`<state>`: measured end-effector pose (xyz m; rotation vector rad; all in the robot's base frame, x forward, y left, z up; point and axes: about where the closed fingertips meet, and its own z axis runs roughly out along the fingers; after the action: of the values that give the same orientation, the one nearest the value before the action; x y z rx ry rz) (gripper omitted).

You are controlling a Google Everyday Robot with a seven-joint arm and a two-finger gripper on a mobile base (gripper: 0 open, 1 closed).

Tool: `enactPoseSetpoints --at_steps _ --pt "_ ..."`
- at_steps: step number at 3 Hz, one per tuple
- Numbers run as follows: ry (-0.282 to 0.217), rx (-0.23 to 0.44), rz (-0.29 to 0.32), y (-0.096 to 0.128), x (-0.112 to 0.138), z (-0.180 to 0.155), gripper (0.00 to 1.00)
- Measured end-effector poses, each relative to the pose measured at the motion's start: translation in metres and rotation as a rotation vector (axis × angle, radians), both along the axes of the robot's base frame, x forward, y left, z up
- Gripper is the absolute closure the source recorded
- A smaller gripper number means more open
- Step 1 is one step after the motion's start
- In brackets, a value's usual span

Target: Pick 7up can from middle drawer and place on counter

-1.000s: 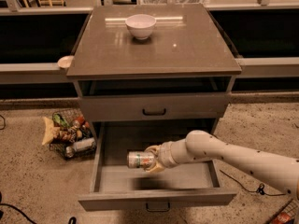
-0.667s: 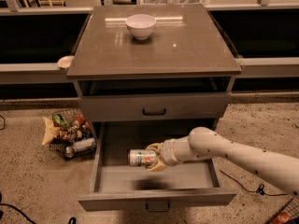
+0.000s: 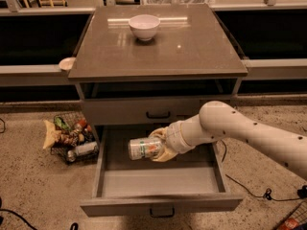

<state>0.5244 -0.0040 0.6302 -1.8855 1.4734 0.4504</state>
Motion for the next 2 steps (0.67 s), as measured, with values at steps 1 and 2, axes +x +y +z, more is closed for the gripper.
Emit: enactPoseSetpoints --at_steps 1,2 --pt "0.002 0.001 0.000 0.000 0.000 -0.001 1.00" --pt "-0.031 -0.003 -0.014 -0.002 0.011 0.029 1.00"
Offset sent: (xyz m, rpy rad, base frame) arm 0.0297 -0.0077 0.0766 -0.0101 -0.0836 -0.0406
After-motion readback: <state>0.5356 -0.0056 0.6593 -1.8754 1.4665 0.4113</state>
